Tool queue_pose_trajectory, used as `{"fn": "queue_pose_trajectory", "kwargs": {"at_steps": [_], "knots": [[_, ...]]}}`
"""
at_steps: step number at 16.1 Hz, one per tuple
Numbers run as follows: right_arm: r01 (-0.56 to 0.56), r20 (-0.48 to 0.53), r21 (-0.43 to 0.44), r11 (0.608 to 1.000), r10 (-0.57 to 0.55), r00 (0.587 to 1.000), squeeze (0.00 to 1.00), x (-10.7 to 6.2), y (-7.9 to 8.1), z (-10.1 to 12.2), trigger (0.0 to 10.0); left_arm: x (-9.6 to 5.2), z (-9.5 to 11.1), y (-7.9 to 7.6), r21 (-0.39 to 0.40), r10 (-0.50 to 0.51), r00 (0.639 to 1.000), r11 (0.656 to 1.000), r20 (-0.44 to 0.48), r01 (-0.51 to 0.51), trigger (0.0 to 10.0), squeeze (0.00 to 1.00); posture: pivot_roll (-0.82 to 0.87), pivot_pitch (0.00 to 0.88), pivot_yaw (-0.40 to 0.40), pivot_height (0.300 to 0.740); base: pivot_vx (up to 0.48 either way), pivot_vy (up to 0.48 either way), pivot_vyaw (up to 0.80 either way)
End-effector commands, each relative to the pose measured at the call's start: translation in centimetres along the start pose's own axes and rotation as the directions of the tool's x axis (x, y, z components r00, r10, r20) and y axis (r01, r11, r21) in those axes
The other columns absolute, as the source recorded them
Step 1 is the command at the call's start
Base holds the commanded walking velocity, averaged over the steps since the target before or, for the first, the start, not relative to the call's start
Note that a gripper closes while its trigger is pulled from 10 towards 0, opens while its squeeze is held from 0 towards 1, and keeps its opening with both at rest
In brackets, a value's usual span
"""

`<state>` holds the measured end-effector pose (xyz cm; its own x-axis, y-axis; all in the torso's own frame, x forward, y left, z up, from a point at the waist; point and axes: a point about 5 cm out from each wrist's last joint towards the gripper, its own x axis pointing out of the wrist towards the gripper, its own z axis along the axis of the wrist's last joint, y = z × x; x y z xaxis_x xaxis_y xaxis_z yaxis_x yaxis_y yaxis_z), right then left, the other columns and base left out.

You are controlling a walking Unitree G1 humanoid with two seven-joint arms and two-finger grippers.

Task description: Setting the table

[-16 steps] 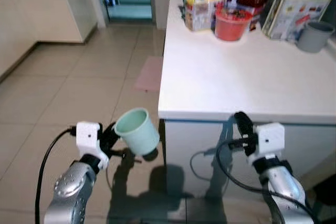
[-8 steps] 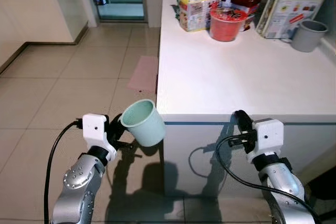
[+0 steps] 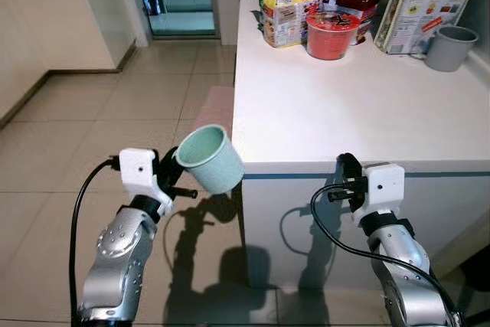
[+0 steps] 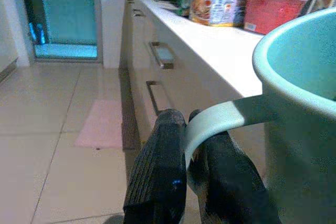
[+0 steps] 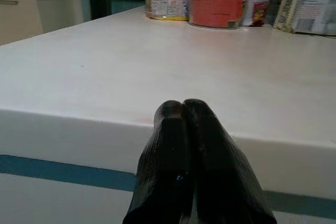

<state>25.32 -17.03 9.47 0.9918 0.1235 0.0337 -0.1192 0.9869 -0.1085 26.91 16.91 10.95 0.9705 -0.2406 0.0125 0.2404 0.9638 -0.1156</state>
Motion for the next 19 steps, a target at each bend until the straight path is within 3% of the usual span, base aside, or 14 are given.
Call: {"fn": "queue_pose_trajectory", "kwargs": {"at_steps": [1,5,14,19], "knots": [[0.024,0.008,0.0,1.0,-0.024,1.0,0.0,-0.2,-0.7,0.0,10.0,0.4,0.1,-0.5,0.005,-0.025,1.0,1.0,0.0,0.025,0.0,0.0,-0.04,0.0,0.086,0.74,0.0,0.0,0.0],[0.046,0.013,-0.005,0.999,-0.046,0.999,0.0,0.0,-1.1,0.0,10.0,0.8,-0.3,-0.7,0.006,-0.056,0.998,0.998,-0.023,0.056,0.0,0.0,-0.06,0.0,0.119,0.74,0.0,0.0,0.0],[0.039,0.001,0.014,0.999,-0.039,0.999,0.0,0.7,-1.0,-0.1,10.0,1.7,0.3,-1.2,0.035,-0.063,0.998,0.997,0.014,0.063,0.0,0.0,-0.04,0.0,0.106,0.74,0.0,0.0,0.0],[0.043,-0.01,0.012,0.999,-0.043,0.999,0.0,0.5,-0.9,-0.4,10.0,1.8,0.1,-1.2,0.042,-0.065,0.998,0.997,0.008,0.065,0.0,0.0,-0.04,0.0,0.105,0.74,-0.466,0.0,0.0]]}}
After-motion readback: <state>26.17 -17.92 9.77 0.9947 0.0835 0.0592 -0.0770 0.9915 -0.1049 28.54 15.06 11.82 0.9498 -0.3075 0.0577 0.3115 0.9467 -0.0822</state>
